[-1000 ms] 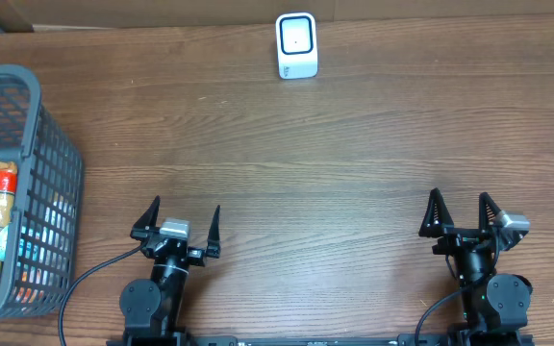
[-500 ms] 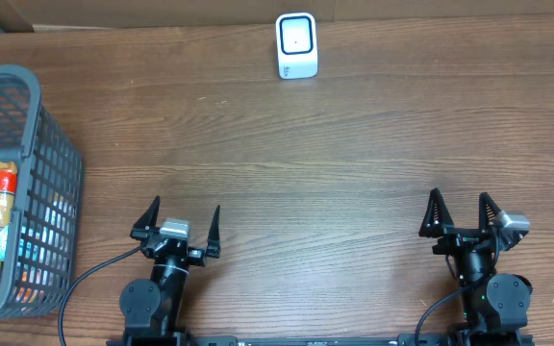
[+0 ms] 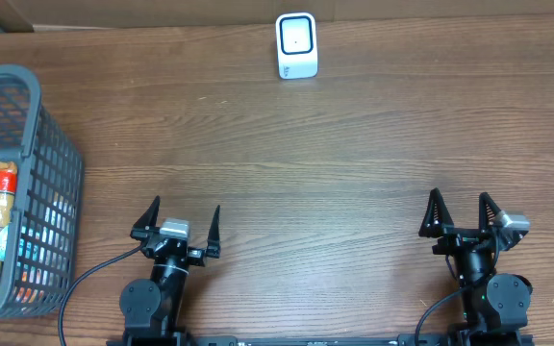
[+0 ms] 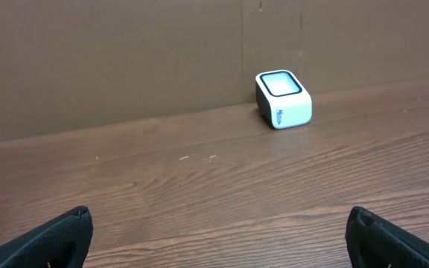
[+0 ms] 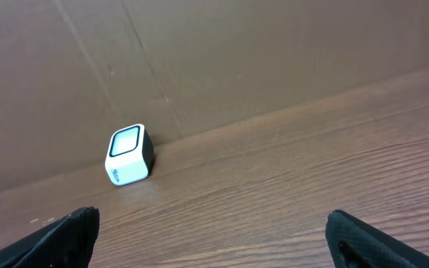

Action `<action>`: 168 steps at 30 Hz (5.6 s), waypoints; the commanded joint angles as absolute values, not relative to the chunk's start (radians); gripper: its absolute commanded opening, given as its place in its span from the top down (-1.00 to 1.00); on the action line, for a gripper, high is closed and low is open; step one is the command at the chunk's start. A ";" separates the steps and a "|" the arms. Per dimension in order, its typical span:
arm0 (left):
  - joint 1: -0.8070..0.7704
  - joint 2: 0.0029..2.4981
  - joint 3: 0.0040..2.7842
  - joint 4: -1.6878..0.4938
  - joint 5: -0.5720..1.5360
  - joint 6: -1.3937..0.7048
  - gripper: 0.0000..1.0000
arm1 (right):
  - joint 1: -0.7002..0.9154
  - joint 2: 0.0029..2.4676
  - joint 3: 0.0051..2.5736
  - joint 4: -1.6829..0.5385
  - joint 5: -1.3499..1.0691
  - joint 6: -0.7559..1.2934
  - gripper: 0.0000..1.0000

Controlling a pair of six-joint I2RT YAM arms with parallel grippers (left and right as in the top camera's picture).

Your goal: Scan the item barcode

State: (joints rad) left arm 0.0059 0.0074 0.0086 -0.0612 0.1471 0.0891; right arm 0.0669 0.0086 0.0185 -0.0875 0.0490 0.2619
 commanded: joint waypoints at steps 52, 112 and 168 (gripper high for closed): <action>0.000 1.267 1.718 -1.165 0.236 0.085 -1.00 | 0.071 0.005 0.008 -0.081 0.047 0.258 -1.00; 0.873 2.010 1.840 -0.916 0.019 0.517 -0.52 | 0.071 0.005 0.008 -0.081 0.047 0.258 -1.00; 0.883 1.893 1.815 -0.727 0.180 0.411 0.92 | 0.071 0.005 0.008 -0.081 0.047 0.258 -1.00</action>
State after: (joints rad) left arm 0.8795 2.0613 1.7927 -0.7570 0.0750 0.4709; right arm 0.0669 0.0093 0.0185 -0.0872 0.0490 0.2611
